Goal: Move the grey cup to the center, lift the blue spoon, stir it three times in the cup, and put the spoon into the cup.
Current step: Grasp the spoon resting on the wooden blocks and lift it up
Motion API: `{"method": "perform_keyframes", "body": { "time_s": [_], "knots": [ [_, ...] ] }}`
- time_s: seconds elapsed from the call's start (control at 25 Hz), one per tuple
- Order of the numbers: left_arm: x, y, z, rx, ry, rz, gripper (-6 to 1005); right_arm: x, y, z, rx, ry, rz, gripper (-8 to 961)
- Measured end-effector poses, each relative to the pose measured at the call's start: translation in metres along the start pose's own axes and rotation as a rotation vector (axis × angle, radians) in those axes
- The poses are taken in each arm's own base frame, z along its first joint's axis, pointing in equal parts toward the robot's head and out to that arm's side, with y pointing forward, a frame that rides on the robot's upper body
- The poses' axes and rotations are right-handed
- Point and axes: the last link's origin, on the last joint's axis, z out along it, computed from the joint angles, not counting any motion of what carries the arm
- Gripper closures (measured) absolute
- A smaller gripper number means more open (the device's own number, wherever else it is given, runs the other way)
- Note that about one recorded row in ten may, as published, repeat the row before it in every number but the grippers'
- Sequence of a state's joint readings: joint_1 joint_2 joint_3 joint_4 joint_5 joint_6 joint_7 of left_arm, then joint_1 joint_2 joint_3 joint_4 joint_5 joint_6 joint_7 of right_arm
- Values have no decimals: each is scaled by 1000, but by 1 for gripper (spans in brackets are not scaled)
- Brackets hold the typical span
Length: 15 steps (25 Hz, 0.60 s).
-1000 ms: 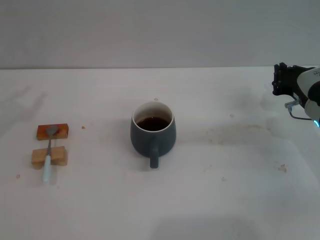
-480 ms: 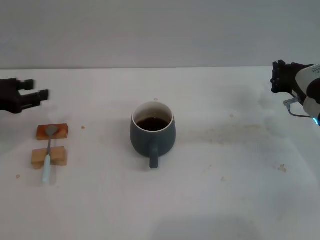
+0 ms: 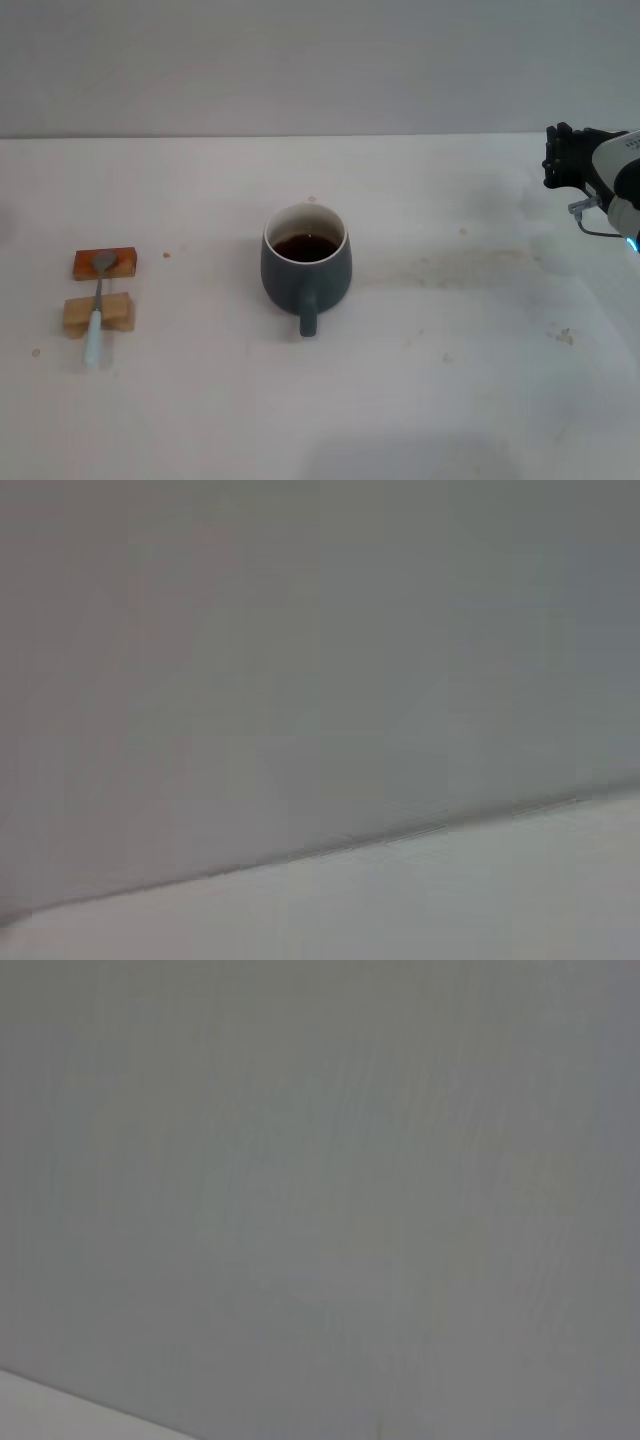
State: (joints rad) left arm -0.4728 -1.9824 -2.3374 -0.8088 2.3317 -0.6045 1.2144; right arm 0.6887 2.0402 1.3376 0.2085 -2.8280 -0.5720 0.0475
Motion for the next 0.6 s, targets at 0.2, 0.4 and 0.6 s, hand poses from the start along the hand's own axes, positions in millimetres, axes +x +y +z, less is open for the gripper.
{"method": "perform_keyframes", "body": {
  "time_s": [0.2,0.4,0.6],
  "knots": [
    [-3,-24,-7,168,66,-132,461,0,0,0,0,0,0,884],
    [-7,-36,-18,323,175,-243,462,0,-1,0,0,-1,-2,884],
    [-7,-33,-16,356,180,-208,462,-2,-1,1,-1,-6,-3,884]
  ]
}}
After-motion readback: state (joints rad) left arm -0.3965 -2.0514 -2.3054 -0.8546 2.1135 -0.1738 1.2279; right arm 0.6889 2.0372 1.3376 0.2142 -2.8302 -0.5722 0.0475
